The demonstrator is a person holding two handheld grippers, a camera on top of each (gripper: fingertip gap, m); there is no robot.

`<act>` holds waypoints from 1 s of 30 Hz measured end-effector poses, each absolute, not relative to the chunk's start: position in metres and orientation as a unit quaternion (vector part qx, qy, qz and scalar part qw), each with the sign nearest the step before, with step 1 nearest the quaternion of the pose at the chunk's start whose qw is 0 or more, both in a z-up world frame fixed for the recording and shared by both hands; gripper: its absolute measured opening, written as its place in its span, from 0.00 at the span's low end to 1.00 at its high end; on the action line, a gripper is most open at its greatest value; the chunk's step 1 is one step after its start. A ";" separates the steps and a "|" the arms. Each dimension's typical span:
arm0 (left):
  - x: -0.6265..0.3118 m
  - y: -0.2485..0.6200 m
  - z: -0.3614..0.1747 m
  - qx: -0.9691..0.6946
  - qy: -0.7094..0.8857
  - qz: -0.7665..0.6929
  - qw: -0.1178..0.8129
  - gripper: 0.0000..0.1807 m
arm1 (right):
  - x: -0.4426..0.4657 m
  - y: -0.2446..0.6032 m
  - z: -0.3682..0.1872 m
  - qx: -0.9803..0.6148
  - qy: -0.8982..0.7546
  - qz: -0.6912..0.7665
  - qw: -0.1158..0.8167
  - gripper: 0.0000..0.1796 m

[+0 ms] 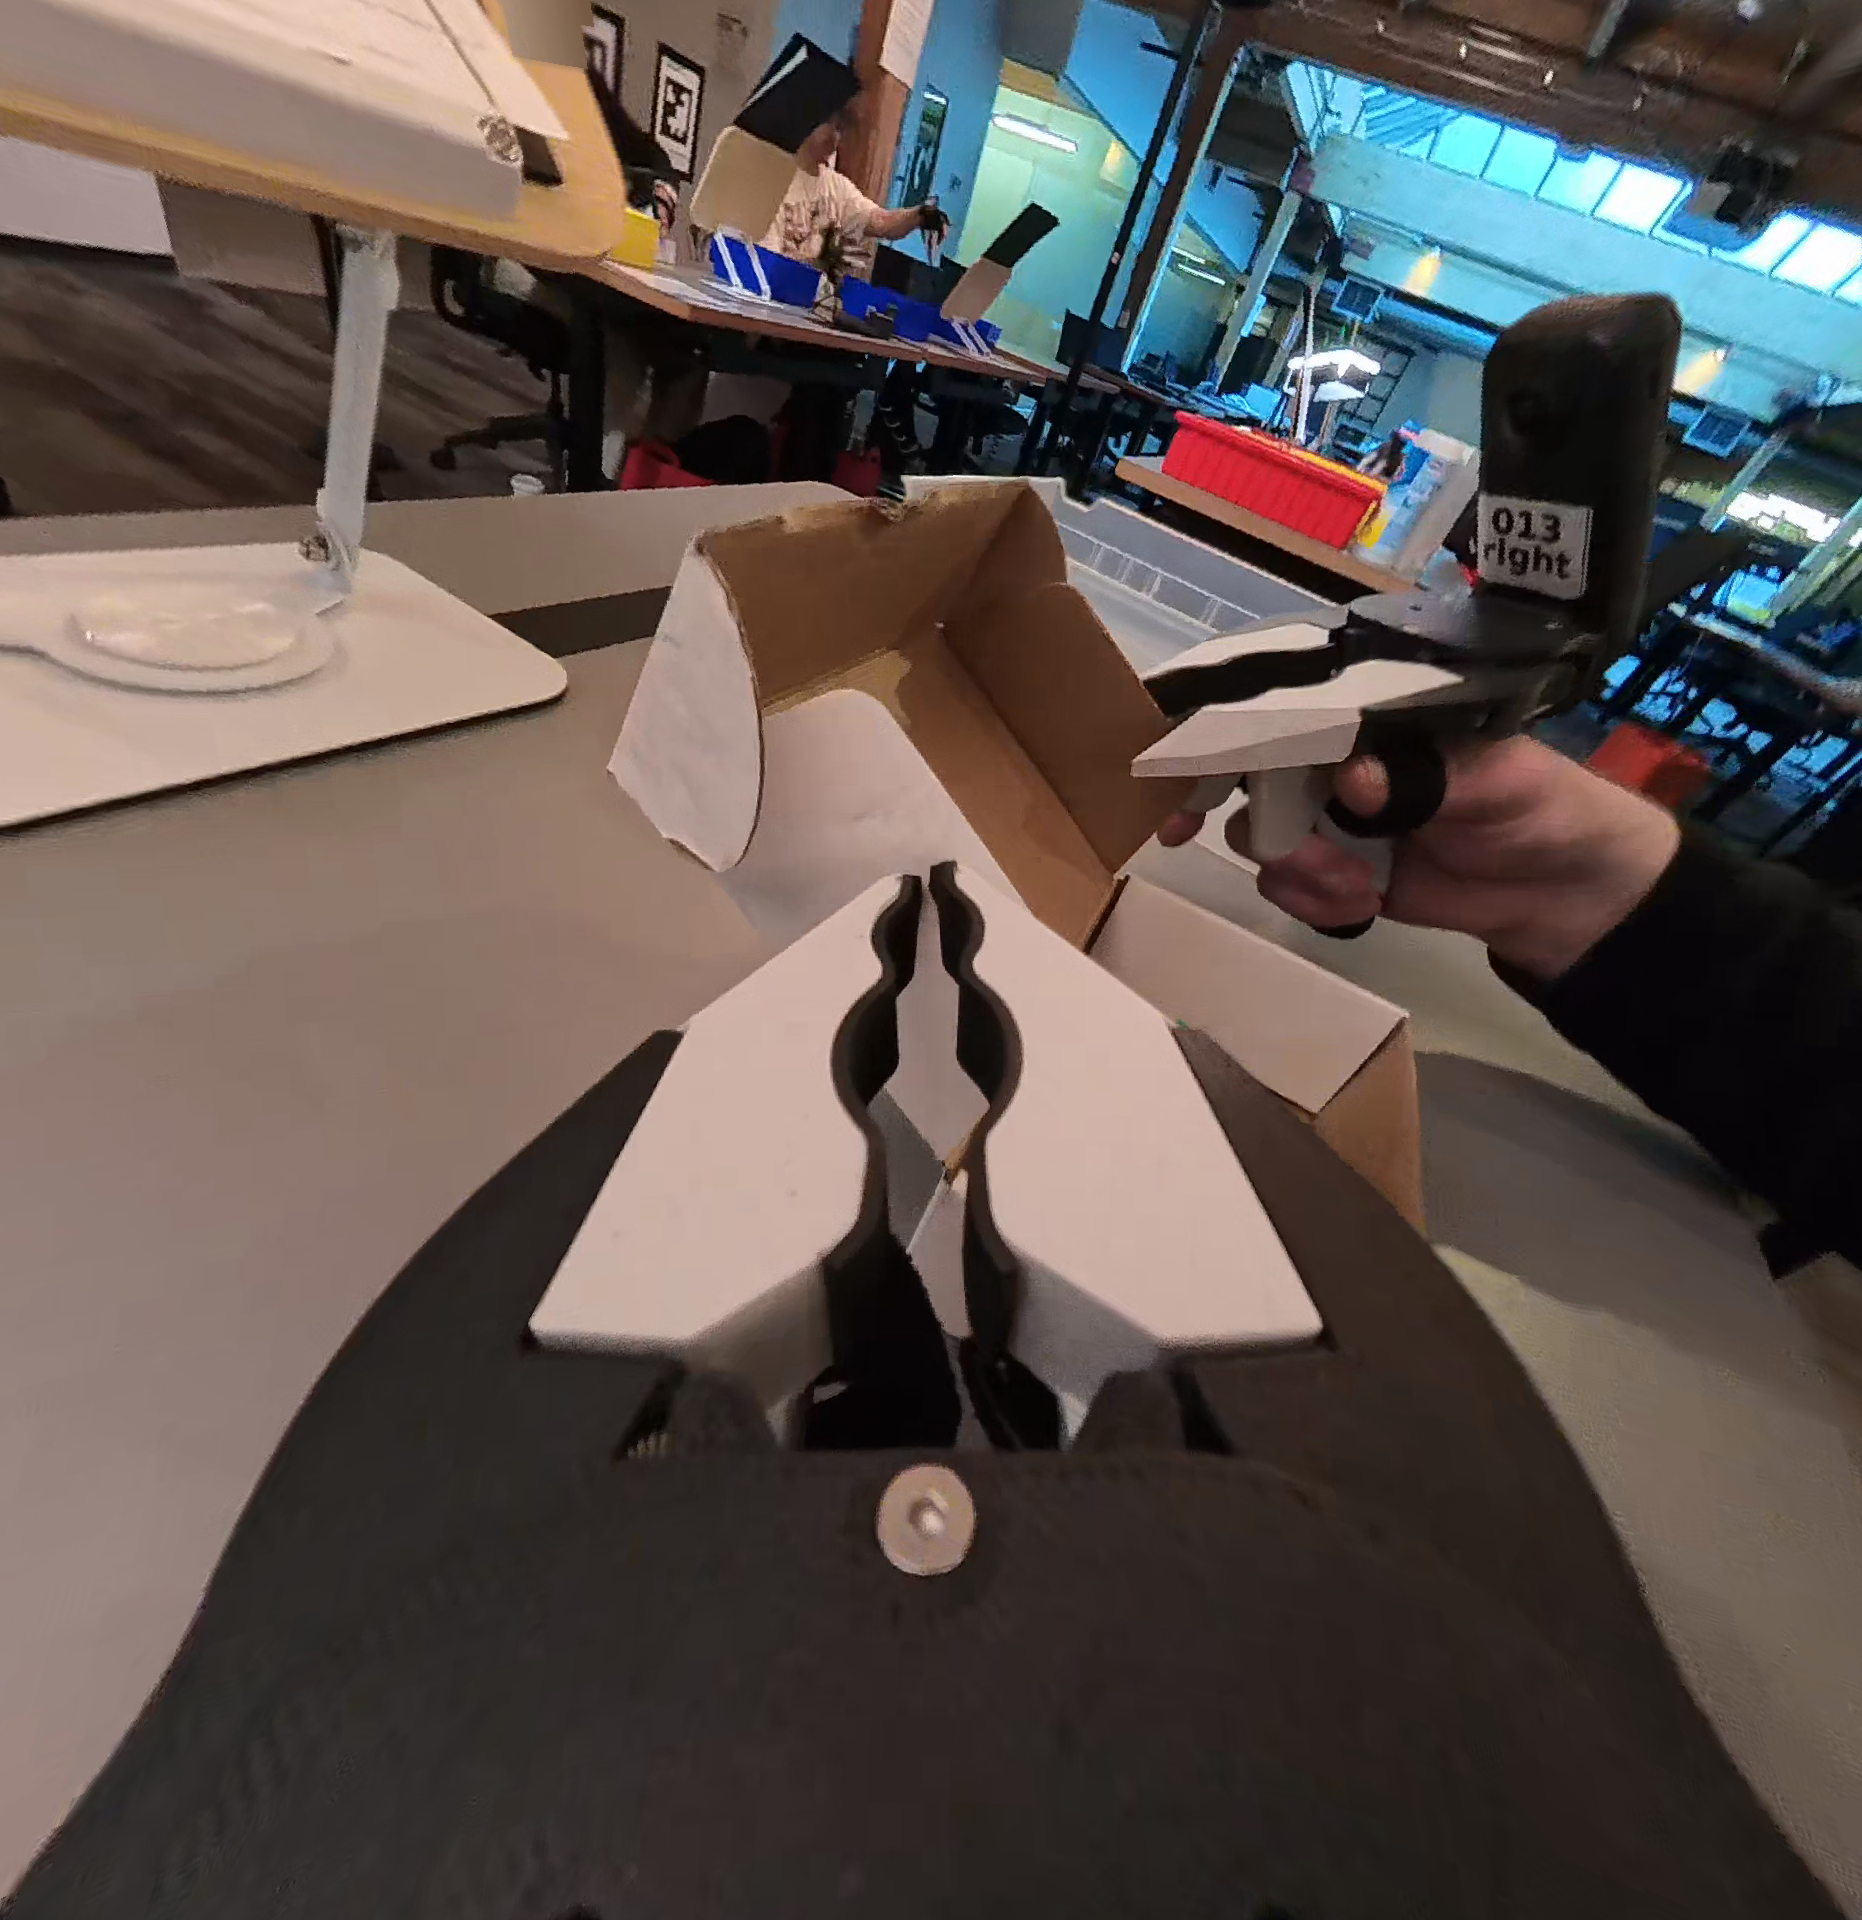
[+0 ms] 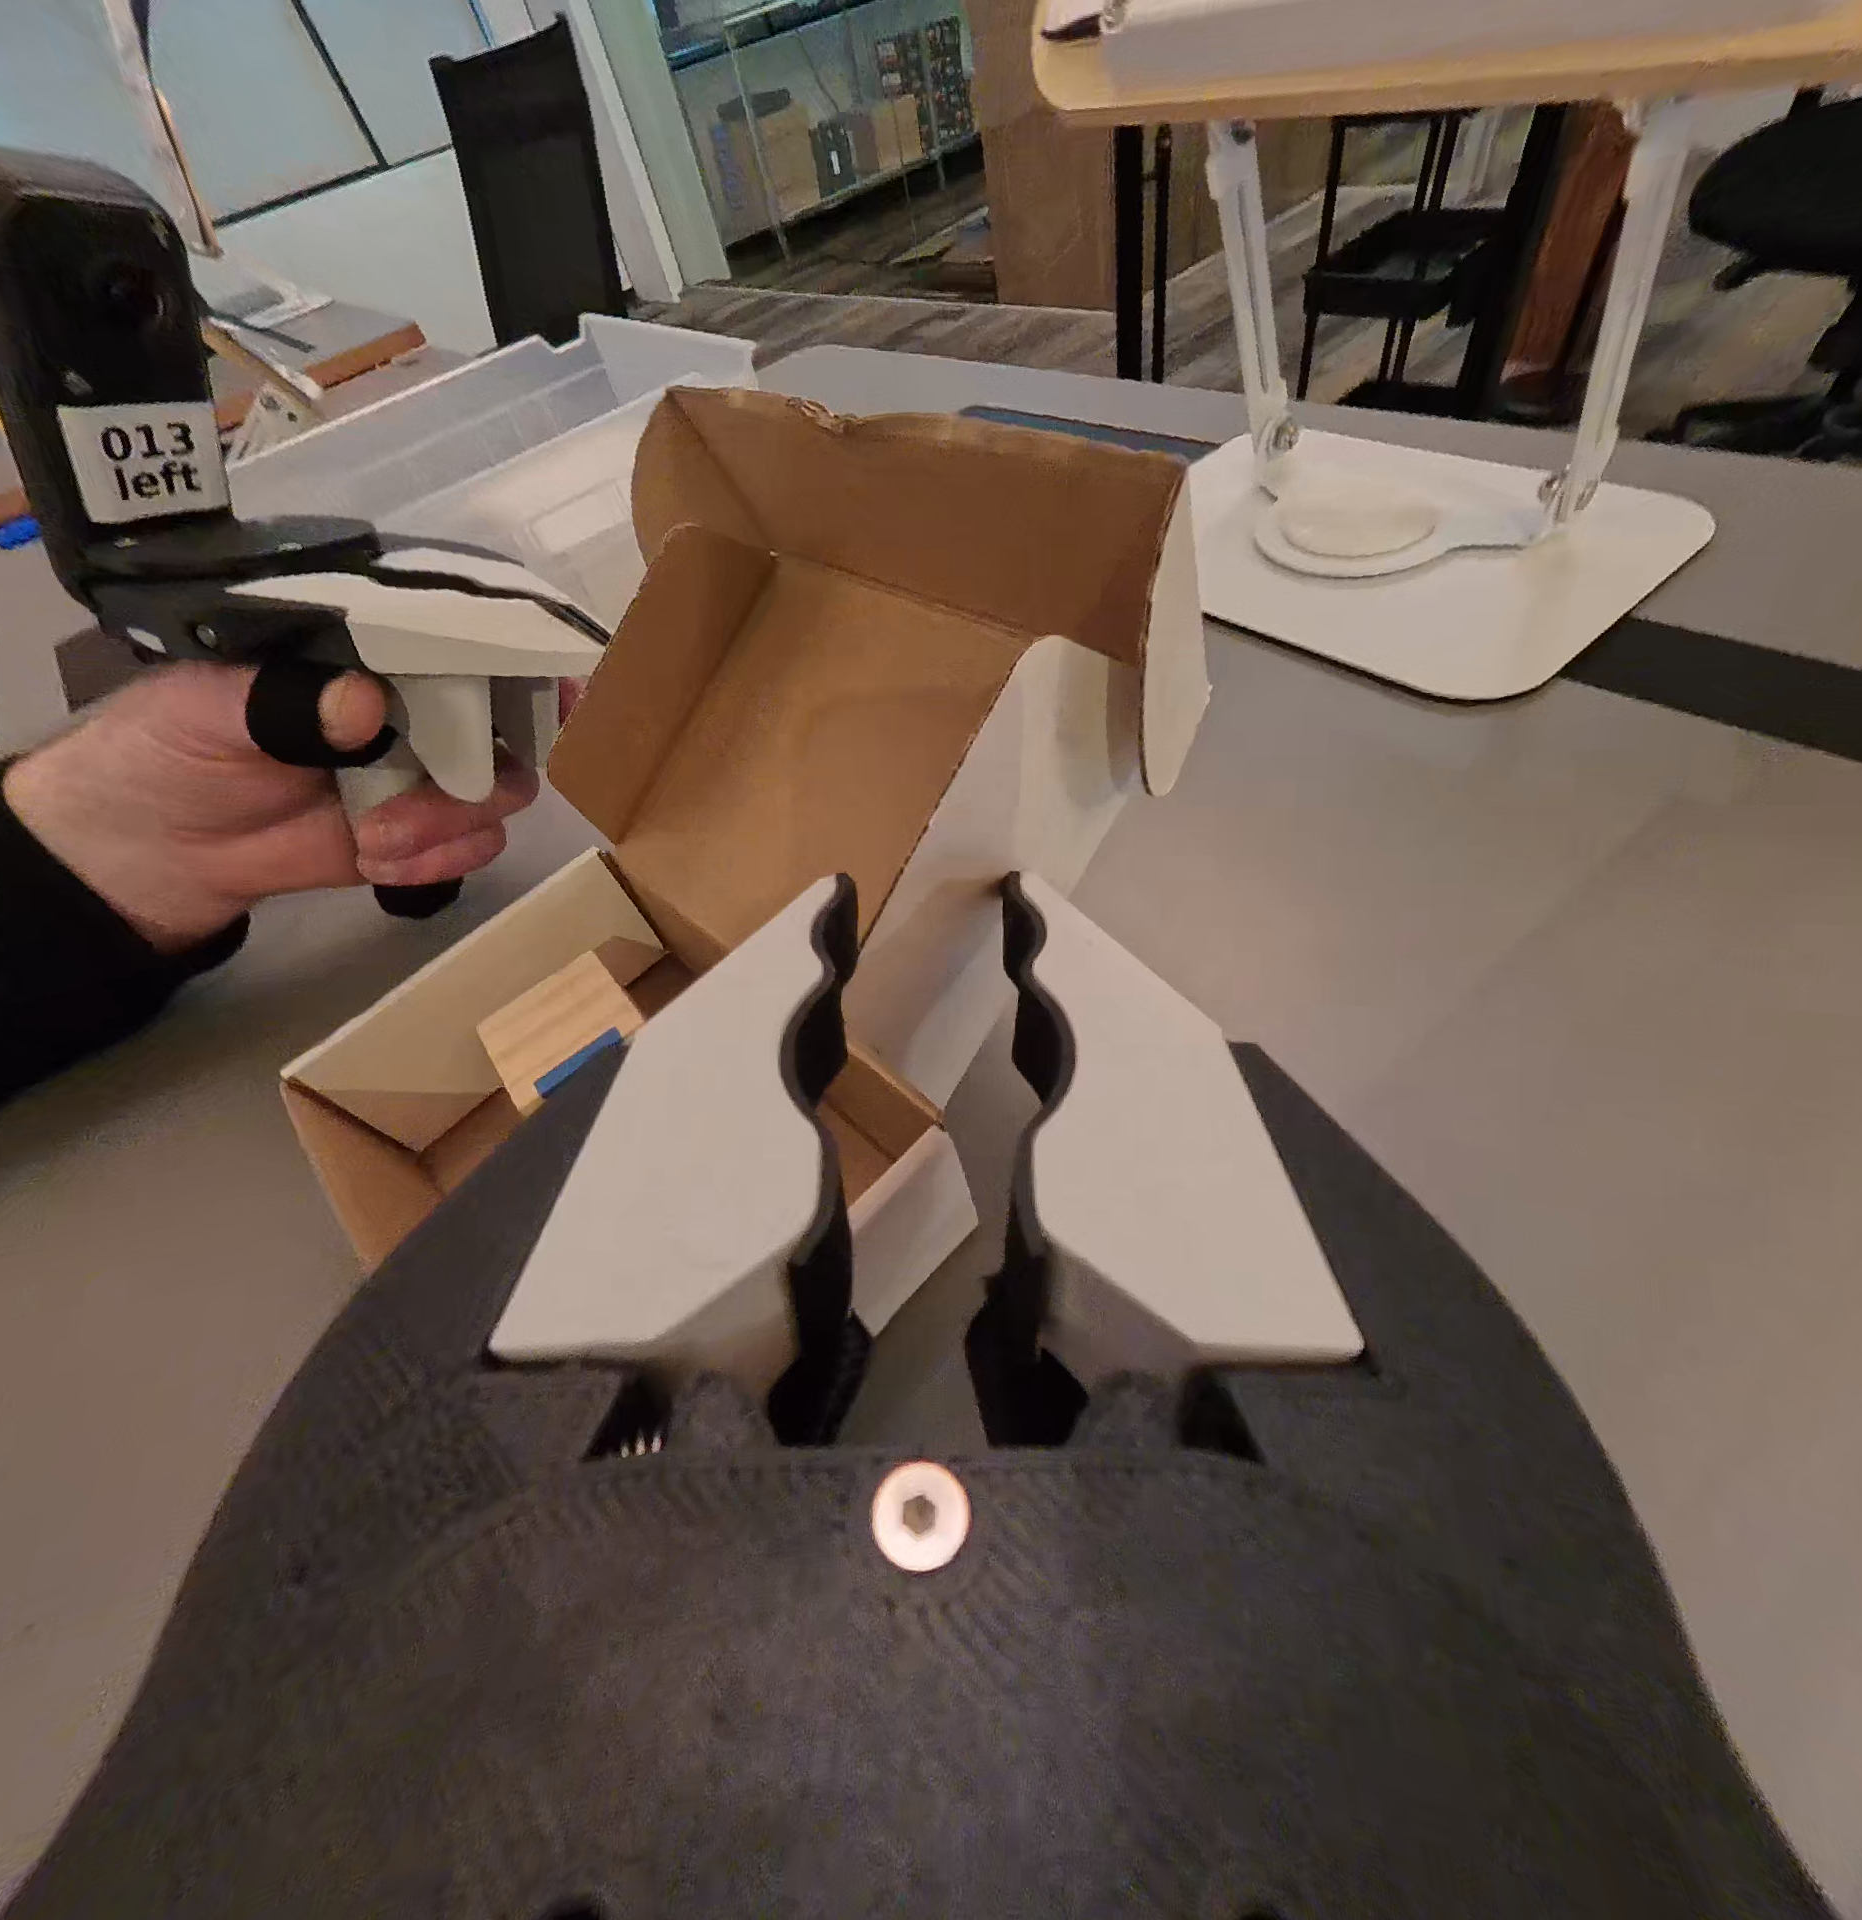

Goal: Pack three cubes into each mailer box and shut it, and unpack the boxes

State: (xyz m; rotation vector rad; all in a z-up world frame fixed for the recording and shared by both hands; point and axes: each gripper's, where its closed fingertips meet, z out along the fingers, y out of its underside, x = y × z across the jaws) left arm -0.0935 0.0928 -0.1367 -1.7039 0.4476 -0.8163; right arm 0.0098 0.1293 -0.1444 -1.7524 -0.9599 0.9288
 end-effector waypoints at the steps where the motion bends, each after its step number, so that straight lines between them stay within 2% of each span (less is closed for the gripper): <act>1: -0.093 0.090 -0.136 -0.722 0.198 -0.341 0.568 0.01 | 0.010 0.126 -0.144 -0.705 -0.394 0.371 0.459 0.14; 18: -0.066 0.041 -0.134 -0.664 0.352 -0.213 0.624 0.03 | 0.025 0.087 -0.140 -0.628 -0.443 0.251 0.588 0.12; 30: -0.060 0.006 -0.157 -0.664 0.418 -0.192 0.589 0.02 | 0.039 0.046 -0.149 -0.602 -0.492 0.210 0.593 0.10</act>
